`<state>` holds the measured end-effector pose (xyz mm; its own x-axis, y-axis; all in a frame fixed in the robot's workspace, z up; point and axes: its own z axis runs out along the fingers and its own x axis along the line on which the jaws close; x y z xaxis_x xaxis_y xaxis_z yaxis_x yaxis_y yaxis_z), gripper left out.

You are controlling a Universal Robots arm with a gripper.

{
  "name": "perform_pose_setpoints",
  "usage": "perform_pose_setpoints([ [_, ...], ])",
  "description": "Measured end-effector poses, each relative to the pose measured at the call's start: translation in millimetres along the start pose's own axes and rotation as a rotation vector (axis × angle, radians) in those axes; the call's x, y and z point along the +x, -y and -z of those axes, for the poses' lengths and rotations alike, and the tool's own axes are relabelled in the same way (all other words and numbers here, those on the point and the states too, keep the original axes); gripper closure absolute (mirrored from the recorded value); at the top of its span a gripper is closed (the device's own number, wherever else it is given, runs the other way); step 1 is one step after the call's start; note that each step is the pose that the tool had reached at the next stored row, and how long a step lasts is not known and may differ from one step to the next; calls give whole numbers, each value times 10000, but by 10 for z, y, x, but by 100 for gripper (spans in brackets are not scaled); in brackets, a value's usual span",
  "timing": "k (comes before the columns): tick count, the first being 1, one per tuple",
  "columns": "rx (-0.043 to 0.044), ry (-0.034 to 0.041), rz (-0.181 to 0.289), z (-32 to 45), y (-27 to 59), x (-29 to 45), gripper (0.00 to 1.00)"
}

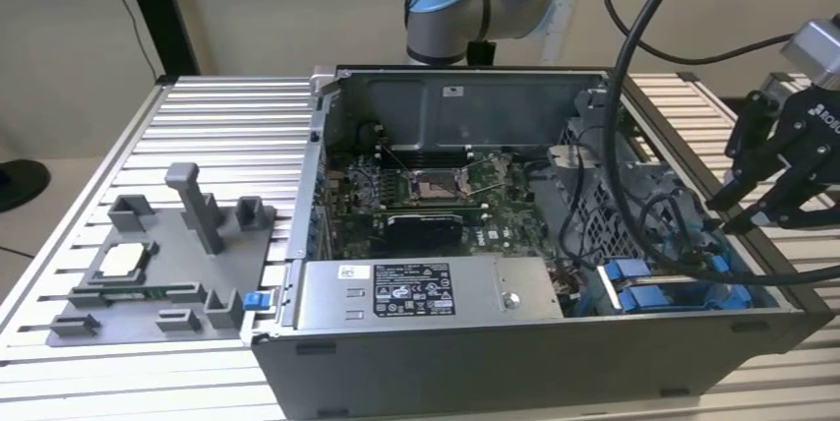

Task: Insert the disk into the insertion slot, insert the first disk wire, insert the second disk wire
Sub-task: 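Insert the second disk wire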

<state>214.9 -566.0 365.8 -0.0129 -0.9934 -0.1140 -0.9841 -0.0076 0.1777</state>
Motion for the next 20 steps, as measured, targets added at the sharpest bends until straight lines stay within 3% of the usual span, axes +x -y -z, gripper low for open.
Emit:
perform_pose_setpoints([
  [15,-29,120,208,-36,13,5,0],
  [20,-46,229,373,-42,14,5,0],
])
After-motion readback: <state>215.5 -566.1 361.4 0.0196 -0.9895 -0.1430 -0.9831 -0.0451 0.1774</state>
